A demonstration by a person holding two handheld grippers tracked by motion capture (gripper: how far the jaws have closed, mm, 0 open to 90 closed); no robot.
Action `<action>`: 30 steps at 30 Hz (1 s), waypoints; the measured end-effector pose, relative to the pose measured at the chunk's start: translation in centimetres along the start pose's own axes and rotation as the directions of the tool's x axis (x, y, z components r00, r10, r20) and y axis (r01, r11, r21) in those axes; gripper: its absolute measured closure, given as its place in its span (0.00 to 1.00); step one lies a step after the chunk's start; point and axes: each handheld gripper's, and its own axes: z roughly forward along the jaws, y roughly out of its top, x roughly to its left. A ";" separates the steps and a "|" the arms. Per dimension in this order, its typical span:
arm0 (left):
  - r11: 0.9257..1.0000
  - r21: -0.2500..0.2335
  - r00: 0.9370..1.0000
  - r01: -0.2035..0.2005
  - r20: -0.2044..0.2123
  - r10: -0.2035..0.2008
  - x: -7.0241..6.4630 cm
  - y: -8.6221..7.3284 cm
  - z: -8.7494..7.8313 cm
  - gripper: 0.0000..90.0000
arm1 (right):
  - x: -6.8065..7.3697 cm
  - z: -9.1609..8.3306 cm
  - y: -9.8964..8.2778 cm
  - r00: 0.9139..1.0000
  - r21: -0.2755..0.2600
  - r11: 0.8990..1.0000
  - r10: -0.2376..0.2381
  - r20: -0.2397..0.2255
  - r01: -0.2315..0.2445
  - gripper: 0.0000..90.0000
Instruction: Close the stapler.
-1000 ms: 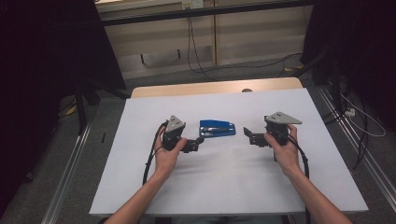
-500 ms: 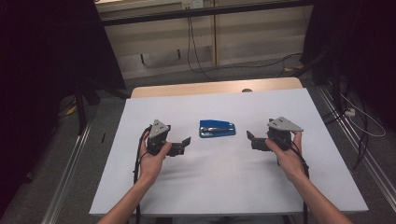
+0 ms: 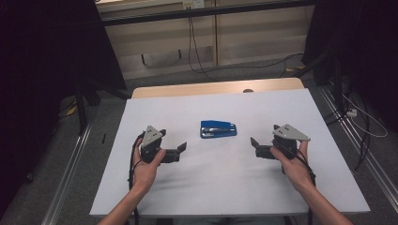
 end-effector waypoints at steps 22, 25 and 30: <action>0.997 -0.013 0.994 0.080 -0.079 -0.081 1.6 -3.1 -4.9 0.04 | -1.2 -4.1 -1.5 0.997 -0.020 0.999 0.049 0.055 -0.048 0.02; 0.997 -0.006 0.994 0.073 -0.085 -0.073 1.6 -3.3 -5.5 0.04 | -1.1 -4.7 -1.6 0.997 -0.025 0.999 0.049 0.054 -0.048 0.02; 0.998 -0.010 0.993 0.060 -0.104 -0.061 1.5 -3.7 -6.5 0.04 | -1.0 -5.5 -1.9 0.996 -0.030 0.998 0.057 0.068 -0.055 0.02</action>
